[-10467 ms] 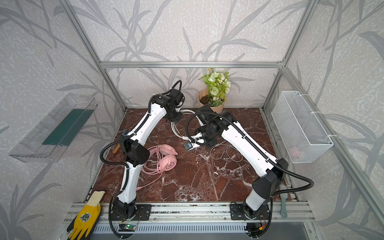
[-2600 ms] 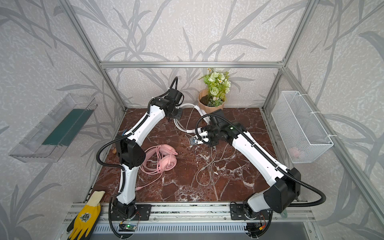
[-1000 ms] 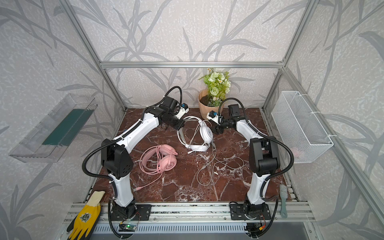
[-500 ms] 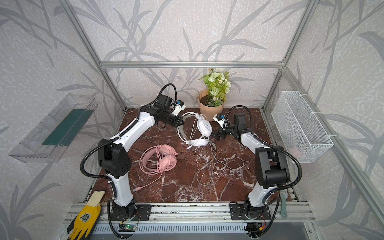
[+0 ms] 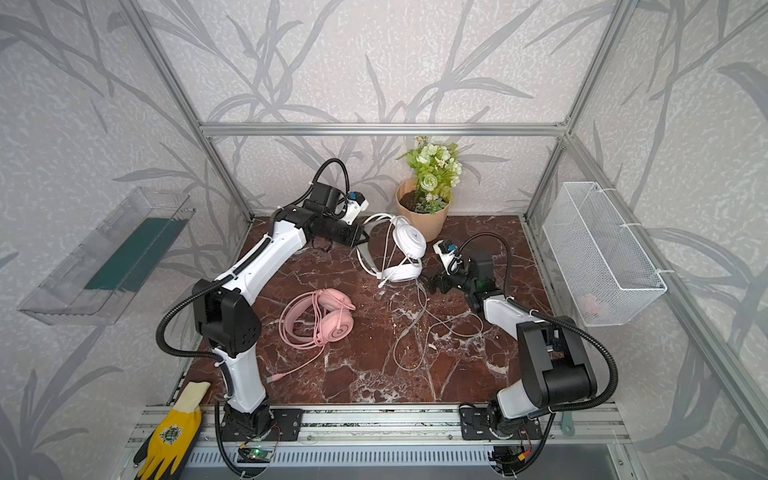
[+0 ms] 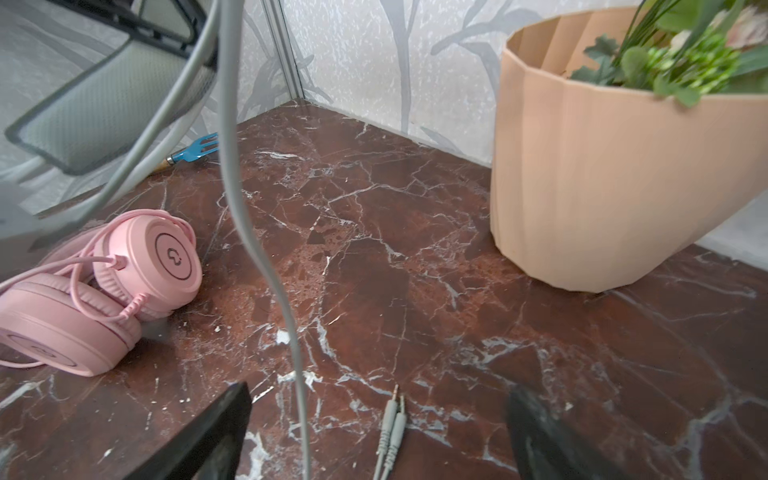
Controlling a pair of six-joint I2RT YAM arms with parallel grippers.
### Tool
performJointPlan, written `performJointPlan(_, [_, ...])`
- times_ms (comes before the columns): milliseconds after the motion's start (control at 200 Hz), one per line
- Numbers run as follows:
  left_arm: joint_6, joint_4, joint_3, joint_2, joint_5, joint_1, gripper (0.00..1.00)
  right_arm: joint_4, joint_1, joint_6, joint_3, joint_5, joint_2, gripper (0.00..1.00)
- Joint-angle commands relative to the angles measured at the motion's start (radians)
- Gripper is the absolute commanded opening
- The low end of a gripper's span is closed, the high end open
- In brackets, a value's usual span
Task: Wrap the headphones
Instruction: 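Draw the right gripper back from the headset toward the table, then lower the right gripper and grasp the white cable near its plug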
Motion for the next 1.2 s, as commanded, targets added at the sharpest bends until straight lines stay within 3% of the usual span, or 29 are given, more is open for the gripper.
performJointPlan(0, [-0.049,0.003,0.055,-0.057,0.071,0.005,0.00,0.068,0.037,0.069,-0.023,0.045,-0.017,0.93])
performJointPlan(135, [-0.068,0.009,0.064,-0.062,0.090,0.007,0.00,0.004,0.061,0.128,0.032,0.084,0.015,0.89])
performJointPlan(395, [-0.087,0.015,0.076,-0.079,0.102,0.005,0.00,0.172,0.132,0.311,0.052,0.158,0.167,0.86])
performJointPlan(600, [-0.104,0.021,0.088,-0.087,0.114,0.007,0.00,0.364,0.146,0.431,0.042,0.225,0.303,0.74])
performJointPlan(760, [-0.133,0.048,0.085,-0.092,0.123,0.013,0.00,0.452,0.179,0.453,0.046,0.216,0.375,0.58])
performJointPlan(930, [-0.160,0.079,0.078,-0.095,0.101,0.020,0.00,0.541,0.201,0.480,0.031,0.200,0.417,0.26])
performJointPlan(1070, [-0.200,0.104,0.077,-0.098,0.019,0.031,0.00,0.640,0.207,0.465,-0.037,0.185,0.376,0.00])
performJointPlan(1195, [-0.274,0.158,0.069,-0.098,-0.061,0.044,0.00,0.552,0.228,0.383,-0.090,0.191,0.255,0.00])
